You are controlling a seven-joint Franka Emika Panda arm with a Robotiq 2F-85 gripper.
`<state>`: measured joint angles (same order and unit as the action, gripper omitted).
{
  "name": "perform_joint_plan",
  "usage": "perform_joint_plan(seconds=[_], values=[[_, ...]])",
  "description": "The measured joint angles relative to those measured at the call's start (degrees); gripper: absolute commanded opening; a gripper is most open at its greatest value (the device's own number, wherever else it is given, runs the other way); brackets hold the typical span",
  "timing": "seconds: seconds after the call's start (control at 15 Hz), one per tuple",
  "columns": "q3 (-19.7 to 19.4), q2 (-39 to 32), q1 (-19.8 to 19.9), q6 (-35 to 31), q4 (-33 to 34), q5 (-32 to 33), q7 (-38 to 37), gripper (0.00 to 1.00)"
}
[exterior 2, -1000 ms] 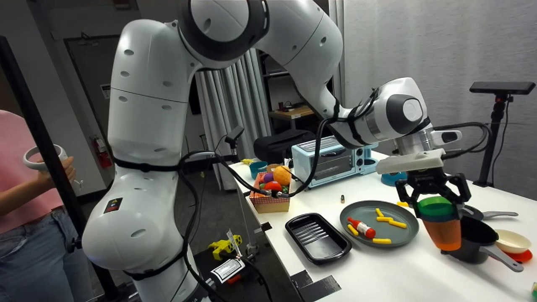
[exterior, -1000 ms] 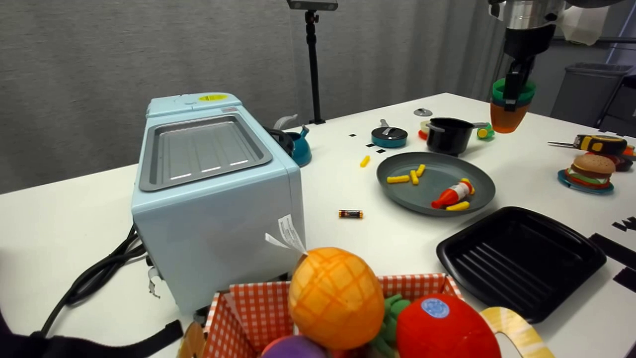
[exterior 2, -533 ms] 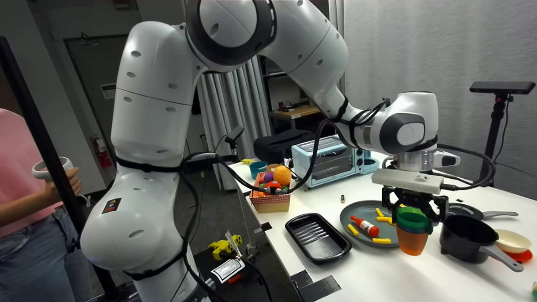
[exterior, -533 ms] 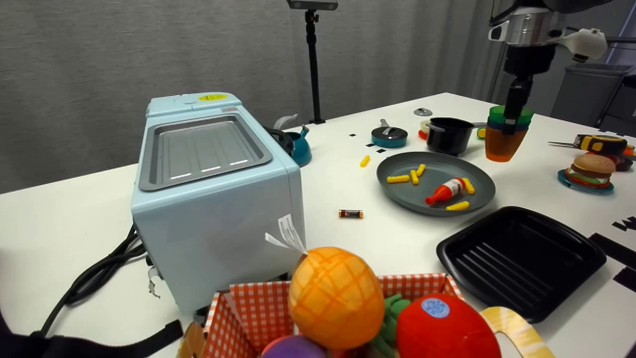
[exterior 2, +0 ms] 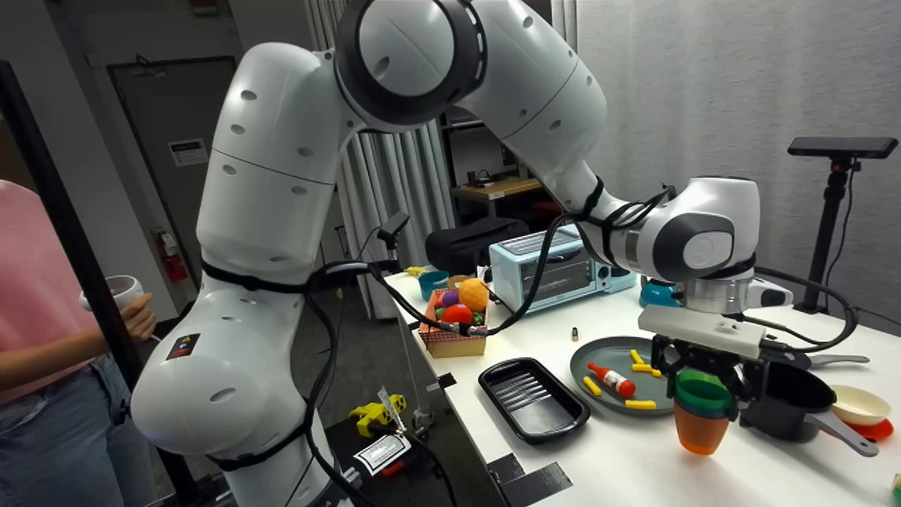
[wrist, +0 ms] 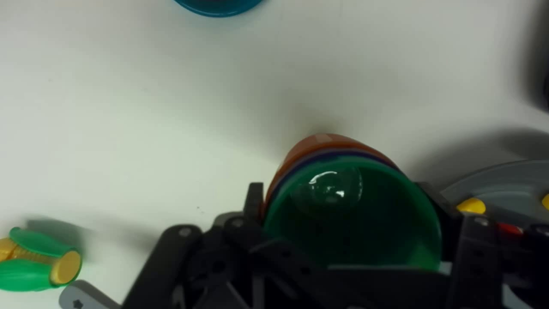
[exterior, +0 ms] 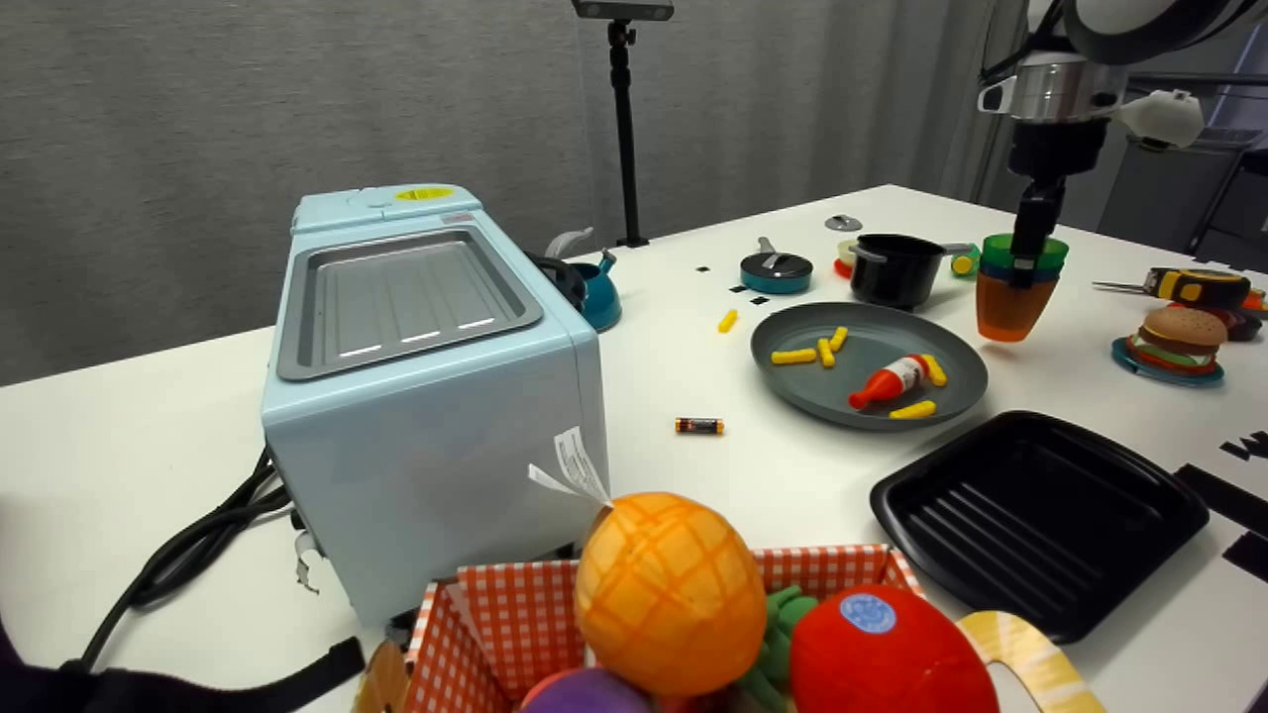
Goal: Pour the contents of the green cup onto the plate
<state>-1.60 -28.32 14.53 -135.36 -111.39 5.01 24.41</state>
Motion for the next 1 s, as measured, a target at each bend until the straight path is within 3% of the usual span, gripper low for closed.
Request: perform_joint_plan(seconds=[0.27,0.33,0.4,1.0], values=[[0.13,-2.61,0.14,-0.04,2.24,-0.73,0.0,0.6],[0.23,-3.02,0.14,-0.04,2.69,-1.02,0.0,0.67],[0.33,-3.37,0.14,-0.04,3.15,-1.27,0.0,0.96],[0.38,-4.15,0.33,-0.04,4.47,-2.25,0.0,1.0]])
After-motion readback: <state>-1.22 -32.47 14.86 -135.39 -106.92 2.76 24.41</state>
